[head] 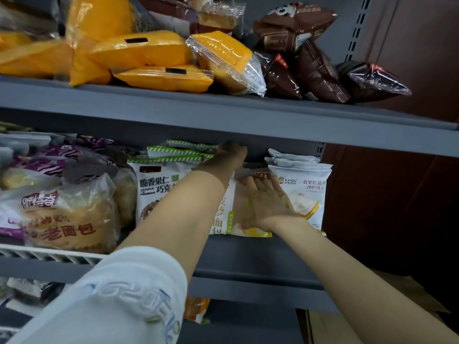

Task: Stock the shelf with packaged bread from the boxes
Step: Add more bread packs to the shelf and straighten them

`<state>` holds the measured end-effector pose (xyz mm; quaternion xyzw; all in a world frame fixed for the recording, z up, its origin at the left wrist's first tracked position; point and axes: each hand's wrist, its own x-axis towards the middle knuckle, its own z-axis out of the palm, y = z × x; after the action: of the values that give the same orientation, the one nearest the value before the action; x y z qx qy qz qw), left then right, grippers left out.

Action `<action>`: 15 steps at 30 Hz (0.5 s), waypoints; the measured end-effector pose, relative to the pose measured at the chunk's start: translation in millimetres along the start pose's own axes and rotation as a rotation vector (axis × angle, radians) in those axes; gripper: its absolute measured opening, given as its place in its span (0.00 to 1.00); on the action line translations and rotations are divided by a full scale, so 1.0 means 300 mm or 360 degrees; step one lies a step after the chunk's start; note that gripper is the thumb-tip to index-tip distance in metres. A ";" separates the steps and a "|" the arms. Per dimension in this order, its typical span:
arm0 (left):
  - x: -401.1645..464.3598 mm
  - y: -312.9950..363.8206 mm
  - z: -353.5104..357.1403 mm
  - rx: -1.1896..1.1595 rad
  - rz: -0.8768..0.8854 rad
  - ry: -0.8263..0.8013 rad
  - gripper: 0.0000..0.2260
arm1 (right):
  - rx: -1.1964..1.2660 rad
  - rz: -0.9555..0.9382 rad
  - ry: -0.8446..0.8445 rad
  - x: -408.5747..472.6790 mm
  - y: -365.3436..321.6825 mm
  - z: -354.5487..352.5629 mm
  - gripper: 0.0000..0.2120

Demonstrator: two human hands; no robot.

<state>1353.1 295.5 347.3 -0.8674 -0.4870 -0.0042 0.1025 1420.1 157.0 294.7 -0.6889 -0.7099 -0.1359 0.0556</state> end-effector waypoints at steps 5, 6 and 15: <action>-0.029 0.018 -0.028 -0.0122 -0.0190 0.0207 0.15 | 0.0010 0.0023 -0.0008 0.006 -0.002 -0.008 0.49; -0.019 0.003 -0.013 -0.0128 -0.0185 0.0279 0.14 | 0.0005 0.0032 -0.0019 0.010 -0.008 -0.009 0.49; -0.166 -0.039 -0.004 -0.0216 0.0183 0.0450 0.16 | 0.0016 0.0077 -0.0116 0.021 -0.030 -0.033 0.48</action>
<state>1317.2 259.0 345.3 -0.8895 -0.4159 -0.1532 0.1113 1409.7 160.3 304.9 -0.7100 -0.6953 -0.1057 0.0363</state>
